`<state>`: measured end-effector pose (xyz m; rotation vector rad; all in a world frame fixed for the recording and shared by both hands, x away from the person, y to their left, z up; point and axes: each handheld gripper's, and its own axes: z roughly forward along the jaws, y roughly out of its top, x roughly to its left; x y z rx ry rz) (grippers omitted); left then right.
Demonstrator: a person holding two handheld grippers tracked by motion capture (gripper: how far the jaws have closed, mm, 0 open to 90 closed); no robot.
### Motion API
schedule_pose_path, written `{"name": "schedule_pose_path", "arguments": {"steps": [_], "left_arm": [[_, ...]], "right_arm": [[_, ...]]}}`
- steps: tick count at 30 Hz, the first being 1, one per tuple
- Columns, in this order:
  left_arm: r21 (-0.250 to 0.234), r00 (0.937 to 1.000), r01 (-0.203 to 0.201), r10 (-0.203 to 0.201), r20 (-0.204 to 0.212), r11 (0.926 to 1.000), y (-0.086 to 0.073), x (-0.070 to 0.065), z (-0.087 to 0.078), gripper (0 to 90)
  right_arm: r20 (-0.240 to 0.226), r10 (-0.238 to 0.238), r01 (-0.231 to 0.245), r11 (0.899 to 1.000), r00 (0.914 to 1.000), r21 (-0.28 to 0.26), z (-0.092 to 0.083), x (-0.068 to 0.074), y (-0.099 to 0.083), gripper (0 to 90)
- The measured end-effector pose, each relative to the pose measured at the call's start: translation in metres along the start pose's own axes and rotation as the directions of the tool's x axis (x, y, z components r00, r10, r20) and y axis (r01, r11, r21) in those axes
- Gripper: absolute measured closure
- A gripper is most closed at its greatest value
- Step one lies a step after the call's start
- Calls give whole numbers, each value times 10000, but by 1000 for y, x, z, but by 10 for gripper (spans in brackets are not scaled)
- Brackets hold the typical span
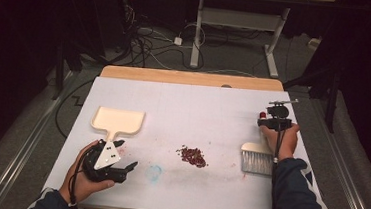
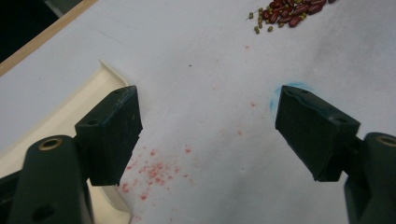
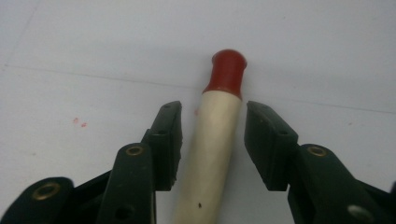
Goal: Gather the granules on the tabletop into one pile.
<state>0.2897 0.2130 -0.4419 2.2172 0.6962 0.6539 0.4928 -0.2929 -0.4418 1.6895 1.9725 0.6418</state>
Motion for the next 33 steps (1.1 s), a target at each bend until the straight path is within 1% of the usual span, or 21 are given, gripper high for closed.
{"name": "schedule_pose_path", "arguments": {"steps": [2, 4, 6, 7, 8, 9, 11, 13, 14, 17, 19, 20, 22, 24, 26, 27, 29, 30, 31, 32, 33], "left_arm": [[4, 10000, 22, -22, -11, 10000, -1, 0, 0, 218], [13, 10000, 25, -25, -73, 10000, -1, 0, -1, 218], [-67, 9999, 56, -57, -84, 10000, 0, 0, -2, 217], [-87, 9999, 58, -59, -122, 9999, 0, 0, -2, 217], [-94, 9999, 56, -57, -153, 9999, 1, 0, -3, 217], [-112, 9999, 50, -51, -147, 9999, 1, 0, -3, 217], [-142, 9999, 21, -23, -159, 9999, 1, -1, -3, 213], [-154, 9998, 55, -58, -178, 9999, 1, -1, -4, 209], [-182, 9998, 85, -88, -185, 9998, 1, -1, -4, 209], [-210, 9997, 98, -103, -242, 9997, 1, -1, -4, 202], [-233, 9996, 102, -108, -254, 9997, 1, -1, -4, 196], [-223, 9996, 98, -104, -276, 9997, 0, 0, -4, 193], [-268, 9995, 141, -149, -284, 9995, 0, 0, -4, 193], [-292, 9995, 106, -115, -300, 9995, 1, 0, -4, 193], [-292, 9994, 108, -117, -325, 9995, 1, 1, -3, 193], [-321, 9994, 109, -120, -331, 9994, 1, 1, -3, 193], [-358, 9992, 97, -111, -386, 9993, 0, 1, -3, 193], [-355, 9990, 82, -97, -429, 9993, 0, 1, -3, 193], [-386, 9989, 94, -112, -457, 9992, 0, 1, -4, 193], [-424, 9988, 119, -139, -477, 9990, 0, 1, -4, 193], [-441, 9986, 123, -146, -510, 9990, 0, 0, -4, 193]], "right_arm": [[-496, -83, 58, 9987, 9987, -512, -9, -1, 1, 521], [-677, -306, 245, 9957, 9972, -893, -20, -1, 2, 484], [-1297, -616, 413, 9872, 9896, -1543, -33, 0, 3, 468], [-1425, -798, 536, 9824, 9866, -1791, -41, 2, 3, 455], [-1495, -1085, 749, 9738, 9828, -2147, -49, 5, 3, 437], [-1637, -1453, 1001, 9613, 9757, -2566, -57, 8, 2, 431], [-1658, -2132, 1498, 9323, 9628, -3291, -73, 16, 0, 401], [-1839, -2842, 1962, 9006, 9409, -3879, -86, 24, -4, 384], [-1854, -3072, 2117, 8888, 9334, -4065, -92, 28, -6, 366], [-1950, -3725, 2463, 8468, 9073, -4714, -108, 37, -14, 318], [-1829, -3966, 2602, 8230, 8996, -5050, -117, 43, -22, 276], [-1846, -4191, 2716, 8070, 8890, -5245, -121, 45, -26, 275], [-1845, -4459, 2862, 7878, 8759, -5453, -128, 50, -35, 245], [-1799, -4697, 3051, 7740, 8643, -5549, -133, 53, -45, 227], [-1663, -4823, 3172, 7608, 8601, -5662, -137, 56, -55, 208], [-1691, -4842, 3139, 7568, 8585, -5734, -138, 56, -60, 205], [-1784, -4916, 3143, 7541, 8523, -5767, -140, 55, -69, 194], [-1827, -4865, 3067, 7558, 8543, -5785, -141, 55, -74, 194], [-1912, -4853, 3001, 7565, 8532, -5810, -141, 54, -79, 190], [-1905, -4886, 3018, 7537, 8515, -5838, -141, 54, -83, 188], [-1851, -4882, 3036, 7522, 8529, -5848, -141, 54, -87, 187]]}}
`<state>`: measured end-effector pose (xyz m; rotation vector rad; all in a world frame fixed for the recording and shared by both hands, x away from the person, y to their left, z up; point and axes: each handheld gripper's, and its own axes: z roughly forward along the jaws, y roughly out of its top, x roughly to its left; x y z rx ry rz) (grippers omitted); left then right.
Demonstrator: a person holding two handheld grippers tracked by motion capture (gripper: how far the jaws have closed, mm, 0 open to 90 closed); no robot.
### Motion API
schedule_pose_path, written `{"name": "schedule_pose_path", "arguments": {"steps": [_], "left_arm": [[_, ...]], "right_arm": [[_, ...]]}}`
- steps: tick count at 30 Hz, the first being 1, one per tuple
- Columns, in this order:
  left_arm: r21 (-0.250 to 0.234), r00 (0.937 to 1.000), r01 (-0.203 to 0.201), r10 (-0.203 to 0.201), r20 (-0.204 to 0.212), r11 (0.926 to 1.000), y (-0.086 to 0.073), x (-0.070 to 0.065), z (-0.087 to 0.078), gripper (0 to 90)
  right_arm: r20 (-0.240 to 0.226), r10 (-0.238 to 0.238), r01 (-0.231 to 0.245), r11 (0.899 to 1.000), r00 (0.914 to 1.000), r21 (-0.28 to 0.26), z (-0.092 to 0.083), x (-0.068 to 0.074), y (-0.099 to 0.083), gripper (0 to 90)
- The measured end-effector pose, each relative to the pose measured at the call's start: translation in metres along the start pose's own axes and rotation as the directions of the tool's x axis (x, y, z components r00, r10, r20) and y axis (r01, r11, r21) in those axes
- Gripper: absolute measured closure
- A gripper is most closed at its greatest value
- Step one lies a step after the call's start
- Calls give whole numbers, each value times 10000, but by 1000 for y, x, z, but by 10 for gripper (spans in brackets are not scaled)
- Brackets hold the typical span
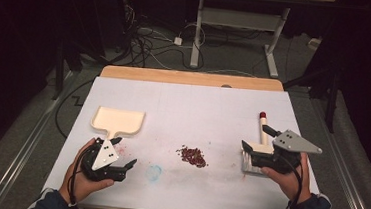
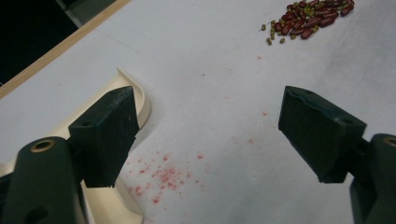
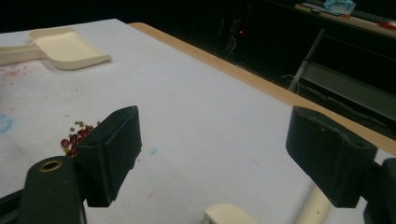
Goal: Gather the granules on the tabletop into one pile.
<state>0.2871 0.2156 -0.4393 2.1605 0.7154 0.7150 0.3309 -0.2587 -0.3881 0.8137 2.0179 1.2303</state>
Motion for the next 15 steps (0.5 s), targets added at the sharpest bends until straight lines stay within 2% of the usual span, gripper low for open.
{"name": "schedule_pose_path", "arguments": {"steps": [6, 10, 13, 15], "left_arm": [[-144, 10000, -45, 44, -45, 9999, -1, -2, -1, 193], [-238, 9999, -150, 149, -29, 9996, -1, -6, -2, 193], [-154, 9992, -398, 397, -89, 9991, -3, -7, -3, 193], [-263, 9995, -312, 313, 6, 9992, -3, -7, -3, 193]], "right_arm": [[-321, 49, -43, 9998, 9995, 184, -8, 17, -27, 189], [-336, -251, 268, 9983, 9991, 512, -10, 32, -45, 195], [-388, -497, 519, 9969, 9980, 591, -11, 38, -47, 195], [-257, -734, 746, 9960, 9970, 492, -10, 40, -45, 195]]}}
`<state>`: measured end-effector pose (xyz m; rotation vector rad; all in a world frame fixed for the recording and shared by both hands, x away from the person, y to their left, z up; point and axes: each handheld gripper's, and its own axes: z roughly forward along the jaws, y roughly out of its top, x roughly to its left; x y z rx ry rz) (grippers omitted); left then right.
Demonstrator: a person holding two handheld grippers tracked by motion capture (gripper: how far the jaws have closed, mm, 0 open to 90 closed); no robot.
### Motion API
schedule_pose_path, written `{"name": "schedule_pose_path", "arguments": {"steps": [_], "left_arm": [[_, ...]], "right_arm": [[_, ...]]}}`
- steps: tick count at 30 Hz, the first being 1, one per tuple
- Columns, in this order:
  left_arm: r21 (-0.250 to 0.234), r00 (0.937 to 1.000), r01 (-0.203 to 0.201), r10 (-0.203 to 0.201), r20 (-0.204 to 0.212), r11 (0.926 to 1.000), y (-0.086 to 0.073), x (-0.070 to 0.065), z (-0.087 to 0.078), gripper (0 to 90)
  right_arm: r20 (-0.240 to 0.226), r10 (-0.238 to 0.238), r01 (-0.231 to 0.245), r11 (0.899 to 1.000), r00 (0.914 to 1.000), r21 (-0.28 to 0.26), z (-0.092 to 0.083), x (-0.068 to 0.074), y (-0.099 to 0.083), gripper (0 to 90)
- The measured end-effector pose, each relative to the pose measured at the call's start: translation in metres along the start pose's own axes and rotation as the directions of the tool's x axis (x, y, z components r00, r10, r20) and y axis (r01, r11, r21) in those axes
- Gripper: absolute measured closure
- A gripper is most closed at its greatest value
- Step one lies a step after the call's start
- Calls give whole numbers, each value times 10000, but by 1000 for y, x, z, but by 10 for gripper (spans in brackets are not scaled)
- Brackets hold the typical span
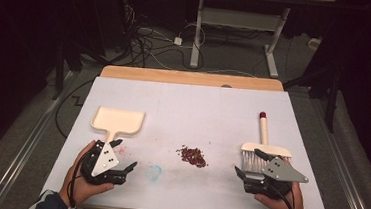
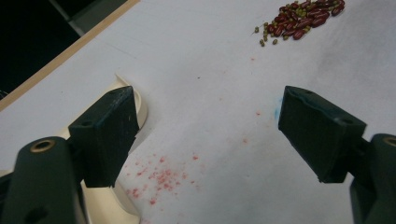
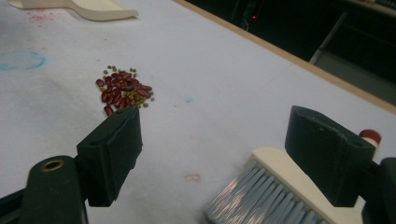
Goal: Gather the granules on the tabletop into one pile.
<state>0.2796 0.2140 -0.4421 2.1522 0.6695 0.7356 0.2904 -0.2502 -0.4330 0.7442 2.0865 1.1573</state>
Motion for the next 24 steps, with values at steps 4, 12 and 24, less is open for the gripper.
{"name": "schedule_pose_path", "arguments": {"steps": [4, 12, 24], "left_arm": [[-22, 9998, -162, 162, 146, 9999, 0, 0, 2, 193], [129, 9991, -323, 320, 286, 9994, 3, -3, 8, 193], [216, 9994, -278, 273, 221, 9994, 3, -2, 10, 193]], "right_arm": [[89, -4, 4, 10000, 10000, -27, 0, 1, 1, 200], [277, -123, 125, 9999, 9995, -88, -3, -1, 1, 201], [293, -224, 223, 9997, 9993, 30, -2, 0, 2, 201]]}}
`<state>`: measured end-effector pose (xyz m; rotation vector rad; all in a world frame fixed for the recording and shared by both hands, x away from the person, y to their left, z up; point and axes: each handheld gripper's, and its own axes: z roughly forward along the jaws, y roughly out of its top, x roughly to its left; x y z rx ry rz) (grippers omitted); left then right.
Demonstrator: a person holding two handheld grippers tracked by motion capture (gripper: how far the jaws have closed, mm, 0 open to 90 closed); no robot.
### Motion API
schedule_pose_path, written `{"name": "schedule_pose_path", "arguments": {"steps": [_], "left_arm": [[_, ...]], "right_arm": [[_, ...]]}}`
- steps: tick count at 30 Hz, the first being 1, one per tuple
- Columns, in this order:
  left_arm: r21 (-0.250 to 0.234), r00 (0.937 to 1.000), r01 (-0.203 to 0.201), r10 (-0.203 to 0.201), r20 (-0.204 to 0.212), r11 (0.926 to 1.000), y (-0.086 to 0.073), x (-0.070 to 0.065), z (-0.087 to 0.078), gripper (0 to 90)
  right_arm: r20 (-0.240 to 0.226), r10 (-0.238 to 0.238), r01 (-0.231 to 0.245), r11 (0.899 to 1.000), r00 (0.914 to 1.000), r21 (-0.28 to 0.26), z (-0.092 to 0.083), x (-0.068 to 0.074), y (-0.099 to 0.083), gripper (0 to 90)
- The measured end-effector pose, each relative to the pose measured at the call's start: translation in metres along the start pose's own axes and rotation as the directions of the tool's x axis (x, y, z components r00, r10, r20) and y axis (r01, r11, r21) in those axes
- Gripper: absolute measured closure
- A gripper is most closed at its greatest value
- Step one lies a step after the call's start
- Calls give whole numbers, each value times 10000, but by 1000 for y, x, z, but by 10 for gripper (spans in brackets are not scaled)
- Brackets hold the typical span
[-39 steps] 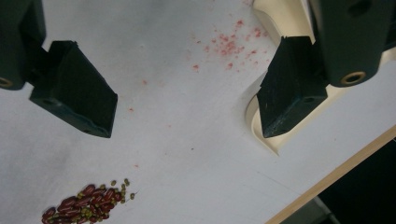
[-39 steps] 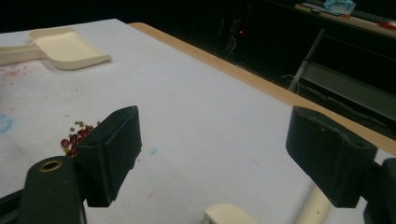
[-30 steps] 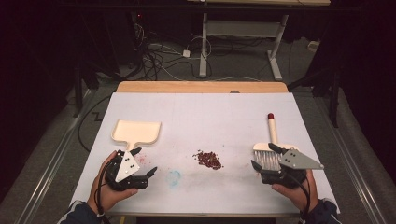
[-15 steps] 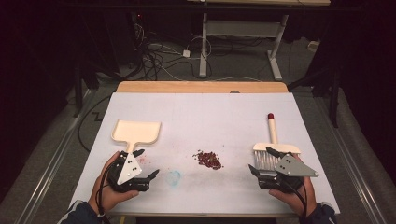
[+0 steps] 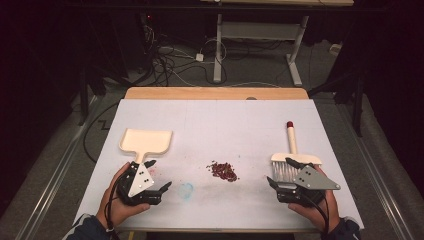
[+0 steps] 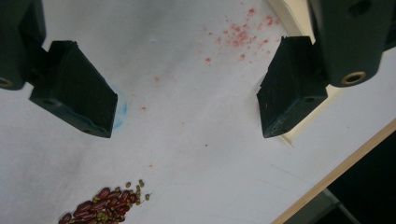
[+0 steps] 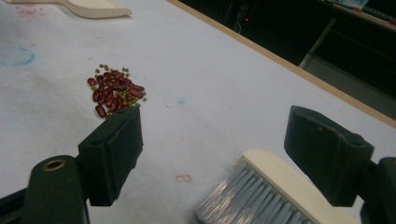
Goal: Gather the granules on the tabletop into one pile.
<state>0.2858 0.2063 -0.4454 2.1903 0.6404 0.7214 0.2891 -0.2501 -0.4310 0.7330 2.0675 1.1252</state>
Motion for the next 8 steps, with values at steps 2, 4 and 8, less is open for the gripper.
{"name": "schedule_pose_path", "arguments": {"steps": [2, 4, 8], "left_arm": [[-13, 10000, 13, -13, 19, 10000, 0, 0, 0, 192], [36, 10000, 10, -10, -36, 10000, 0, 0, 1, 193], [32, 10000, 69, -69, -54, 10000, 1, 1, 1, 193]], "right_arm": [[11, -12, 12, 10000, 10000, 9, 0, 0, 0, 201], [8, -13, 13, 10000, 10000, -6, 0, -1, 0, 201], [41, -57, 57, 10000, 10000, 20, 0, -1, 0, 201]]}}
